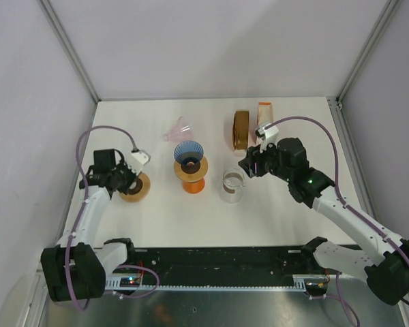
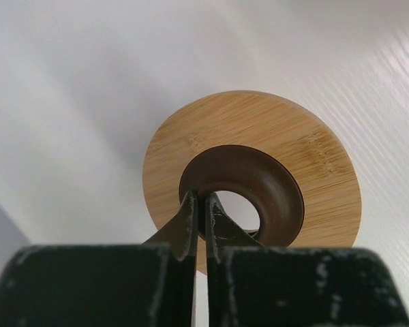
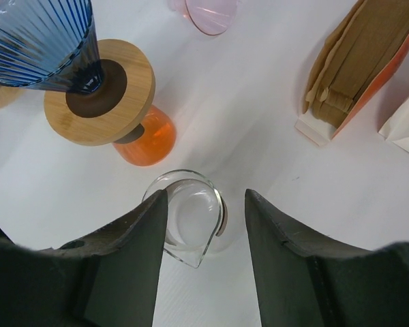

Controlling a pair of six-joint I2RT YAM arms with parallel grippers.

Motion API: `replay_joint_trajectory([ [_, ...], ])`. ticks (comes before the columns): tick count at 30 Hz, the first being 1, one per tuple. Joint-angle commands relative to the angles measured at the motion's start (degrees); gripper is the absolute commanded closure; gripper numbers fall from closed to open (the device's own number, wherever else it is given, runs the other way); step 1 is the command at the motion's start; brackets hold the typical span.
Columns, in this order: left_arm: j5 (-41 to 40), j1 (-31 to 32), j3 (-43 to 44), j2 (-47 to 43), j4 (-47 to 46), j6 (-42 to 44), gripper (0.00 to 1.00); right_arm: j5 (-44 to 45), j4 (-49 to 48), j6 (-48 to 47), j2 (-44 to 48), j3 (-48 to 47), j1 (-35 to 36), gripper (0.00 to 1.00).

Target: Place the coffee filter in the dripper

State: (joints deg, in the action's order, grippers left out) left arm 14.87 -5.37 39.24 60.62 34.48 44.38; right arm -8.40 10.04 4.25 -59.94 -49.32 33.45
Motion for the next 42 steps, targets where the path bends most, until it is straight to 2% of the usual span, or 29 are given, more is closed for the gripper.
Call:
replay_joint_trajectory([
  [1, -0.8, 0.6, 7.9, -2.8, -1.2, -5.5, 1.00, 0.4, 0.0, 1.2, 1.0, -3.0, -1.3, 0.46],
  [12, -4.5, 8.7, 18.9, -2.3, 0.1, -8.4, 1.00, -0.2, 1.5, 2.6, 1.2, -3.0, -5.0, 0.46],
  [22, -7.6, 13.7, 37.3, 8.2, -0.3, -12.6, 1.00, -0.1, 3.0, 3.0, 1.5, -3.1, -6.9, 0.45],
  [33, -16.8, 31.3, 55.5, 18.6, -0.4, -11.7, 1.00, 1.4, 9.1, 5.6, 2.0, -2.9, -15.1, 0.45],
  [35, -17.9, 35.7, 56.4, 19.4, -0.3, -11.0, 1.00, 2.2, 10.7, 6.2, 1.9, -3.0, -17.2, 0.45],
  [42, -20.1, 53.6, 51.7, 20.1, 0.0, -7.6, 1.00, 3.7, 14.5, 6.5, 2.6, -3.0, -23.2, 0.43],
])
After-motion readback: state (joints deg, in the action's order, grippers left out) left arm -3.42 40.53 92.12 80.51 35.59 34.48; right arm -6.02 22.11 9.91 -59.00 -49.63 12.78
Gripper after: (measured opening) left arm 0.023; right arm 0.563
